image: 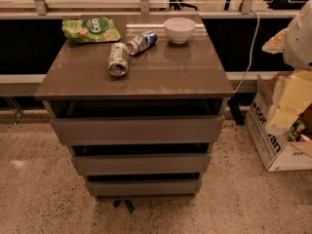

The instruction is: Open bottom drawer

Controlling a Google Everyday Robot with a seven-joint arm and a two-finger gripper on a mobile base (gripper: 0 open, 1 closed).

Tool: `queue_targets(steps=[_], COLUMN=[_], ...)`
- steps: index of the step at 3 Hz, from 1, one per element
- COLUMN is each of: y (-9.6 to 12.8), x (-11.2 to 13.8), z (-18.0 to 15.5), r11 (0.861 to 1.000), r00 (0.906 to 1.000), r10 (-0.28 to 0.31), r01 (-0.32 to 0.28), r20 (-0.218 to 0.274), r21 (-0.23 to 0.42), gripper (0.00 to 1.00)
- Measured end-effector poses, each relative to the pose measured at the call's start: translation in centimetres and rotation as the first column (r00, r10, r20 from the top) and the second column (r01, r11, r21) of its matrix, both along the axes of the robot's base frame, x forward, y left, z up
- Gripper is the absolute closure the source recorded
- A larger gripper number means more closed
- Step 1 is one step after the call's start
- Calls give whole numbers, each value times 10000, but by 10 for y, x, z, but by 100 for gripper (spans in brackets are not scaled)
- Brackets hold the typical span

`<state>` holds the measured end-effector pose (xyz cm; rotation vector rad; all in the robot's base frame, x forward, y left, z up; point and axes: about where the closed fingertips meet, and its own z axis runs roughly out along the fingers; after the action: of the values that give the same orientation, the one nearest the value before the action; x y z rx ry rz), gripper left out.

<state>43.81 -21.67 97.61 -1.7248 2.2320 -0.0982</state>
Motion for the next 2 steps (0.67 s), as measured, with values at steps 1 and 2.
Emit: queue_targets(steps=[1,2], y=[0,4], x=[0,4], z=[0,-1], r11=[10000,9999], r00=[10000,9999], r10=[0,145], r01=[0,-145], r20=[2,-49], r21=[0,-13], gripper=[0,0])
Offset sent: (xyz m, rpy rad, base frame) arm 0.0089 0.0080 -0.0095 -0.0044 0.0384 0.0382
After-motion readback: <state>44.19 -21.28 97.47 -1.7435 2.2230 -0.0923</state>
